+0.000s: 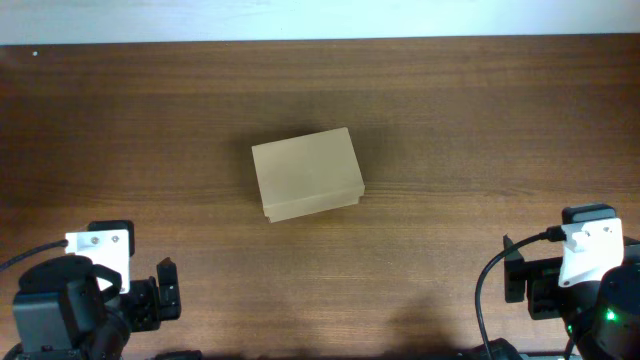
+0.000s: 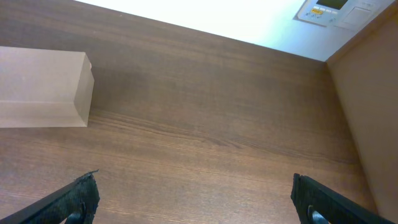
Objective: Pack container
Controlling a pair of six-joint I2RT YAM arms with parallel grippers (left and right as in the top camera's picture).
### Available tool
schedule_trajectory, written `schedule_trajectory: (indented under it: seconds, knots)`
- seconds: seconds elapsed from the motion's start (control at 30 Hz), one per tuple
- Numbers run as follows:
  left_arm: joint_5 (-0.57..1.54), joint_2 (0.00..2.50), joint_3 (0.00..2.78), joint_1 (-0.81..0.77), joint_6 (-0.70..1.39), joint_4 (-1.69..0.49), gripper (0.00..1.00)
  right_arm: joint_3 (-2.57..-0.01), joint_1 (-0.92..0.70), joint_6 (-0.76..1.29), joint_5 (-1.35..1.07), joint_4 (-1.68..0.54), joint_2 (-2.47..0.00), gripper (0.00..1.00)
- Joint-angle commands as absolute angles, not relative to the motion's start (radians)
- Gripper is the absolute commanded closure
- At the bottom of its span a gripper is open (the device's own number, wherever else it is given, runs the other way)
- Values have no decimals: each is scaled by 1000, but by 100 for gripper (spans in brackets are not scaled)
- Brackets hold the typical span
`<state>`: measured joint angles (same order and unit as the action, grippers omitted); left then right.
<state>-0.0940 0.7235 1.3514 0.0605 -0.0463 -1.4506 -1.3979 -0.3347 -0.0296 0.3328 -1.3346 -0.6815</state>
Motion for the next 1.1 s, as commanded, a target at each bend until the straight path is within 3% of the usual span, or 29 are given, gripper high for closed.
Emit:
schedule_trajectory:
  seconds: [0.0, 0.4, 0.8, 1.07]
  knots:
    - [-91, 719, 1343, 59, -41, -1452, 0, -1397, -341, -22, 354, -1337, -675, 1]
    - [-91, 719, 1343, 59, -41, -1452, 0, -1281, -273, -21, 352, -1417, -543, 1]
    - [-91, 719, 1343, 59, -41, -1452, 0, -771, -193, -17, 321, -820, -181, 1]
    - [-91, 719, 1343, 59, -41, -1452, 0, -496, -133, -17, 197, -617, -104, 1]
